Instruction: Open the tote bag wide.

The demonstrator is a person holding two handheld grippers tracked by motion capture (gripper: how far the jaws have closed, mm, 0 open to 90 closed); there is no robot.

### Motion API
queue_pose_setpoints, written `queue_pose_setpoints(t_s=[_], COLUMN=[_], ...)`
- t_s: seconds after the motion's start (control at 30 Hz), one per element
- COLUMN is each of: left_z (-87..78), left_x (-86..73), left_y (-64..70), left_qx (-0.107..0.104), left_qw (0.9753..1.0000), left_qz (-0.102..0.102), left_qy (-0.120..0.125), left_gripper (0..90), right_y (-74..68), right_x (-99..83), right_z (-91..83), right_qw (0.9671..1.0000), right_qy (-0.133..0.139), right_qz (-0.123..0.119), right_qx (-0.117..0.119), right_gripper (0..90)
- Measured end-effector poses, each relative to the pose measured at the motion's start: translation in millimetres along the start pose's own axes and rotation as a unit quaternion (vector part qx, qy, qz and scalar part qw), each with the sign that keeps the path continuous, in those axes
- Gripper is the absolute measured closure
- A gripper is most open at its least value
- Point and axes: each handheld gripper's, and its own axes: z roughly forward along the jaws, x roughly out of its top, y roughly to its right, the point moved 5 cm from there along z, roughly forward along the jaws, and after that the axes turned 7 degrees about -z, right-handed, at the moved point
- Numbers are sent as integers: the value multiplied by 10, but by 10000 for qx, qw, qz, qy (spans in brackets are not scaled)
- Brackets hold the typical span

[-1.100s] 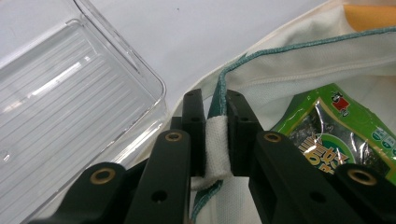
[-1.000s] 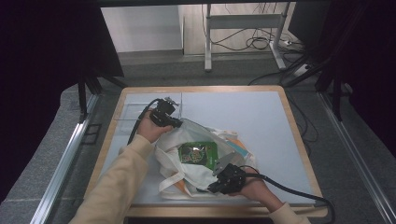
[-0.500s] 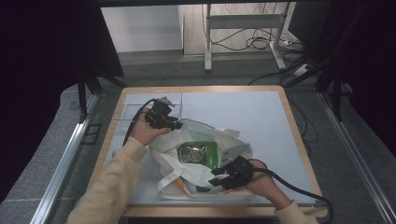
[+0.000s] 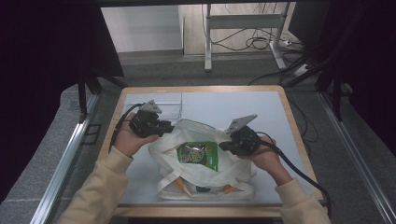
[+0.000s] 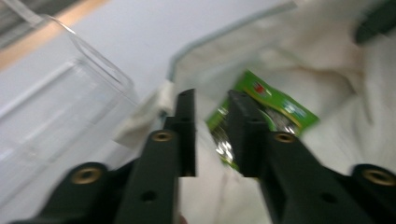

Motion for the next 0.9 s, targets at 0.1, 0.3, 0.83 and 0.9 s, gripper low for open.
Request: queue_pose_setpoints(t_s=[0.1, 0.3, 0.83, 0.9], left_z=[75, 274, 506, 511], left_x=[-84, -261, -493, -514], left_y=[72, 181, 203, 206], left_qx=[-168, -410, -645, -677], left_qw=[9996, 9974, 9904, 9897], left_qz=[46, 40, 12, 0], left_qy=[-219, -584, -1219, -1260], left_gripper=[862, 881, 894, 893], right_y=[52, 219, 585, 637], right_x=[46, 64, -80, -101], right_z=[72, 236, 569, 611], right_qw=[10000, 9992, 9962, 9959], right_qy=[-59, -317, -738, -726], right_qz=[3, 58, 252, 361], right_qx=[-31, -234, -382, -390], right_gripper=[886, 886, 887, 888])
